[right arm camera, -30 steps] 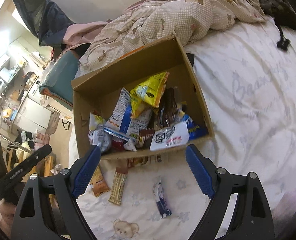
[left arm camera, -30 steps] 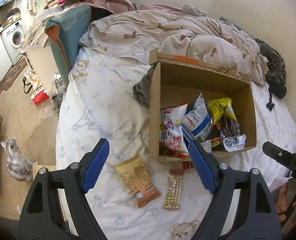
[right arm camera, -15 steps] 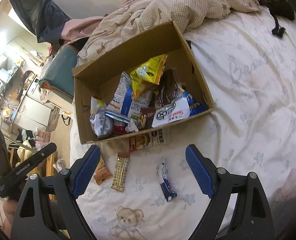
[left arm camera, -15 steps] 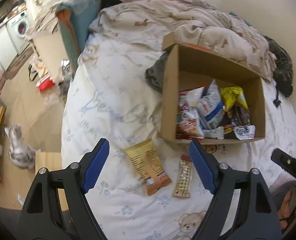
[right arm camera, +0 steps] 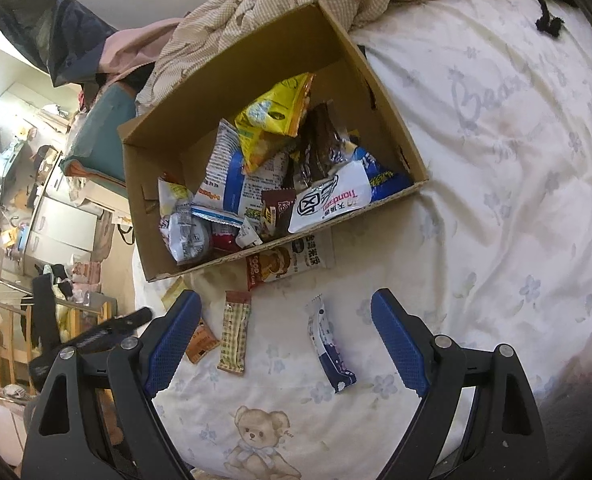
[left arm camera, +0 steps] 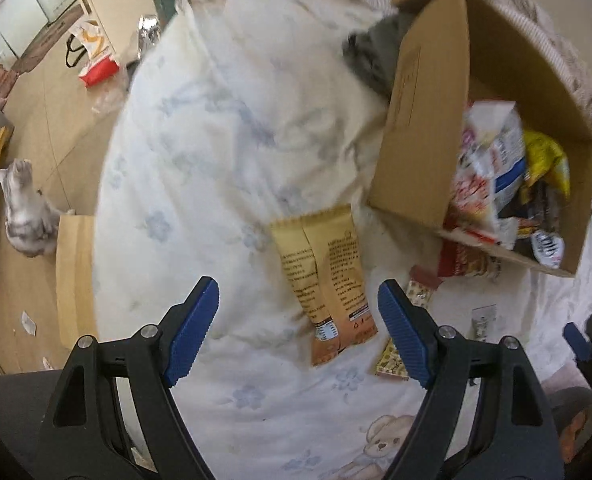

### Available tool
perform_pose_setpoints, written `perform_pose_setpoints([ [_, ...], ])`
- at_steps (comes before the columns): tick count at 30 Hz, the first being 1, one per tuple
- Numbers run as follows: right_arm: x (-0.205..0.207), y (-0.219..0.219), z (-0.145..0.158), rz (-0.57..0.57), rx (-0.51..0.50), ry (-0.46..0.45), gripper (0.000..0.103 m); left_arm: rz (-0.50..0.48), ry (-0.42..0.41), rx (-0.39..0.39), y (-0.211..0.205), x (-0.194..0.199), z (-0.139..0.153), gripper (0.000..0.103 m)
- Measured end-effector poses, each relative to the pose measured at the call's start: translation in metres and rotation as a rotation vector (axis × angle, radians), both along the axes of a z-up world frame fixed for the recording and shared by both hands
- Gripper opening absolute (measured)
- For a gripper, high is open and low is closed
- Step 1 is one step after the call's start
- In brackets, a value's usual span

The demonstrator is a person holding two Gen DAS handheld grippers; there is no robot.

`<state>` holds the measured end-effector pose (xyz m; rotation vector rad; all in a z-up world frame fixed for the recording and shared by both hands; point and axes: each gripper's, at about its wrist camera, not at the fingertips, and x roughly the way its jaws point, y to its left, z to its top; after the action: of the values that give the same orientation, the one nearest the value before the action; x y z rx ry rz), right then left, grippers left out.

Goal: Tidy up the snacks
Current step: 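Move both tools back over the remaining snacks on the sheet, then grasp the tan wafer pack with left tool while right grasps white-blue stick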

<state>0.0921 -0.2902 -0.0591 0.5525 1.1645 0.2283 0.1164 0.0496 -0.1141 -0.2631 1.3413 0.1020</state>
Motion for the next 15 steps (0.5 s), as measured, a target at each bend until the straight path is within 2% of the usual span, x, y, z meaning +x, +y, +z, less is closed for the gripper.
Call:
perform_pose_setpoints([
  [4, 0.004, 0.003, -0.005, 0.007, -0.013, 0.019, 0.089, -0.022, 0.038, 0.021, -0.019, 0.004, -0.017, 0.079],
  [11, 0.004, 0.001, -0.005, 0.004, -0.011, 0.015, 0.089, 0.000, 0.086, 0.049, -0.032, 0.007, -0.040, 0.077],
  [15, 0.005, 0.003, -0.006, 0.012, -0.020, 0.019, 0.089, 0.006, 0.117, 0.060, -0.034, 0.008, -0.053, 0.054],
])
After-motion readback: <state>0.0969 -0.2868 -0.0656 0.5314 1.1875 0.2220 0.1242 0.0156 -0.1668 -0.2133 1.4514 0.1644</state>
